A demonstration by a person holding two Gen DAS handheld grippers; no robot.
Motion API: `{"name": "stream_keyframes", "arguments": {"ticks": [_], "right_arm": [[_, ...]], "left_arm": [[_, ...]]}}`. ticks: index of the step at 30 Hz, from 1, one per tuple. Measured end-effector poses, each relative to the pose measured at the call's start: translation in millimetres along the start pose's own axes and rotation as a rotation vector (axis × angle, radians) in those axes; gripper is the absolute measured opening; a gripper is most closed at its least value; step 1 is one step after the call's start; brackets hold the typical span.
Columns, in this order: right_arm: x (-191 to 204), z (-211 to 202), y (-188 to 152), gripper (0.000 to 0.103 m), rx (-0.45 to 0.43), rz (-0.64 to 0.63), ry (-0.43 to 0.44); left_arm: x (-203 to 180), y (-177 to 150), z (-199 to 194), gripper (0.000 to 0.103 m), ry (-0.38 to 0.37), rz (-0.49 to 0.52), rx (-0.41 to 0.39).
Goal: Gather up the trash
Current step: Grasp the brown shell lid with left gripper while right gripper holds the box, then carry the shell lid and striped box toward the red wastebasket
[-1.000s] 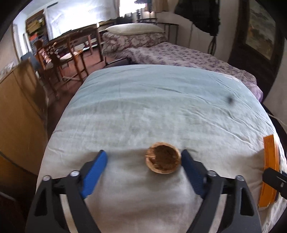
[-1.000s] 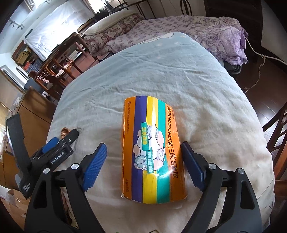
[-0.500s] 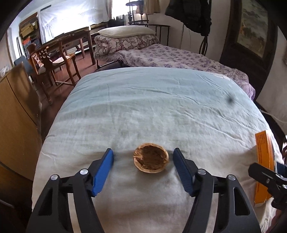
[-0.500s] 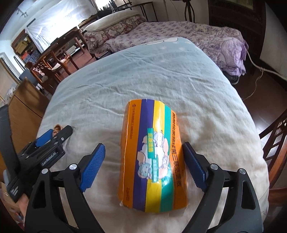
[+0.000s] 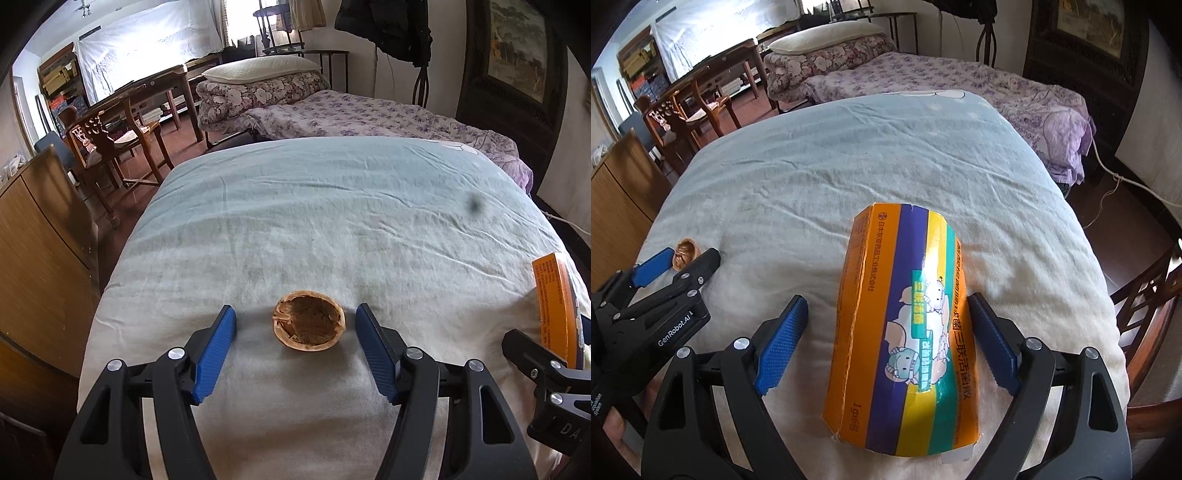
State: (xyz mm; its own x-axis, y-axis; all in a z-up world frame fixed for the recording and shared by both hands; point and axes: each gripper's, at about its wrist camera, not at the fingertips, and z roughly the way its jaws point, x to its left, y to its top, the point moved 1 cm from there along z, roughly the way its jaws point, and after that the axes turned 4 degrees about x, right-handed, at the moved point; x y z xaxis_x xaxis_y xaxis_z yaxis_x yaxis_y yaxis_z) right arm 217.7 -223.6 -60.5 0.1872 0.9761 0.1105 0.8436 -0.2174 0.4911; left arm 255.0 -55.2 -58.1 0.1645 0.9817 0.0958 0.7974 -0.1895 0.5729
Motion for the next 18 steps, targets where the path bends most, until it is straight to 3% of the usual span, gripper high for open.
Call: {"name": "stream_keyframes", "arguments": {"ticks": [4, 7, 9, 10, 18], "right_arm": [[0.2, 0.1, -0.8, 0.085, -0.004, -0.004, -0.011], [1.2, -1.6, -1.6, 0.080, -0.015, -0.010, -0.034], [1.2, -3.4, -2.4, 0.067, -0.027, -0.010, -0.048], [0.6, -4.4, -3.0, 0.064, -0.029, -0.004, -0.050], [-4.1, -6.0, -1.0, 0.059, -0.028, 0.007, -0.046]], "left_arm": [[-2.5, -0.2, -1.3, 0.060, -0.004, 0.011, -0.004], [-8.4, -1.6, -3.3, 0.049, -0.008, 0.035, -0.013], [-13.6, -2.4, -4.1, 0.036, -0.014, 0.055, -0.017], [-14.7, -2.8, -4.4, 0.034, -0.018, 0.063, -0.018], [-17.4, -4.4, -4.5, 0.034, -0.004, 0.077, -0.024]]}}
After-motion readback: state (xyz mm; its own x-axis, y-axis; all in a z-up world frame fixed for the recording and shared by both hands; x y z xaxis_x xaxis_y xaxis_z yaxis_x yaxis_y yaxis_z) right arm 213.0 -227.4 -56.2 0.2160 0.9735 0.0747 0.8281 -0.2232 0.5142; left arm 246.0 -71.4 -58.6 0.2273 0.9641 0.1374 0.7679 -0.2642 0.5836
